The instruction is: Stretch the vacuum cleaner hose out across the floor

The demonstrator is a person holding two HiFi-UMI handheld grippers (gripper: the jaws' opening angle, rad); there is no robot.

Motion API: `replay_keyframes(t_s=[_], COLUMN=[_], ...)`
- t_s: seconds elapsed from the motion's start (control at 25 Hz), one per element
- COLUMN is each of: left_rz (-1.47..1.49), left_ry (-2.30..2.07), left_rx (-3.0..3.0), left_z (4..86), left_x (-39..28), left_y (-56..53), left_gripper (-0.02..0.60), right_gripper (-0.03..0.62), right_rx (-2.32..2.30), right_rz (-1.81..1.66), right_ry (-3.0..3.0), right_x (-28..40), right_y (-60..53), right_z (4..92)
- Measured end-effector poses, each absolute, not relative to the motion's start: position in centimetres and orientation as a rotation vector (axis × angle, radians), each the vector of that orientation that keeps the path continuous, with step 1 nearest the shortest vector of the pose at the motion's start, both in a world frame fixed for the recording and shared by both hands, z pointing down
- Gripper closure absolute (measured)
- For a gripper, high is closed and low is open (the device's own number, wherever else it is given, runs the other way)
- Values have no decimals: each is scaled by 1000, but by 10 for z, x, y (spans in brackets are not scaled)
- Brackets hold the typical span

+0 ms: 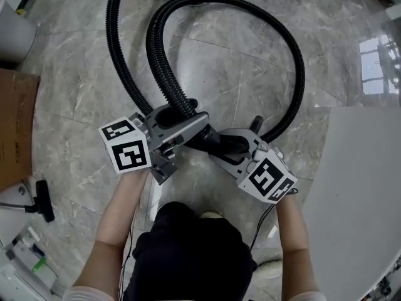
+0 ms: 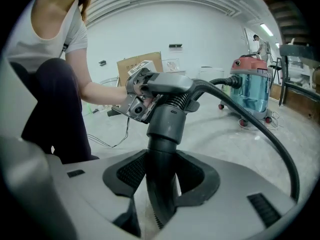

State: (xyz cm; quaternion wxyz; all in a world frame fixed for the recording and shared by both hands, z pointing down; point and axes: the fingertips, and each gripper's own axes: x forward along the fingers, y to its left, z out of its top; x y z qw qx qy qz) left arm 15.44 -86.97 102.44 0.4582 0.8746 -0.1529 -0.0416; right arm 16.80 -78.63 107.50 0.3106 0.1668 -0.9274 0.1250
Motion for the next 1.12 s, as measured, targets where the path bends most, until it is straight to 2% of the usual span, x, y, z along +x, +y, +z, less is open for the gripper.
replay_keyframes(t_s=[0.6, 1.12], left_rz=[-87, -40], left_ry=[-347, -311], left_rx=[2132, 2131], left_z=[767, 595], left_x=[166, 151], left_y=[-838, -796], left_gripper=[376, 382], right_gripper=[410, 410], right_rx=[493, 563], right_rz=[506, 570], right_ry=[-2480, -2450], right_x=[149, 119], right_y=[-749, -705], right_z=[827, 657])
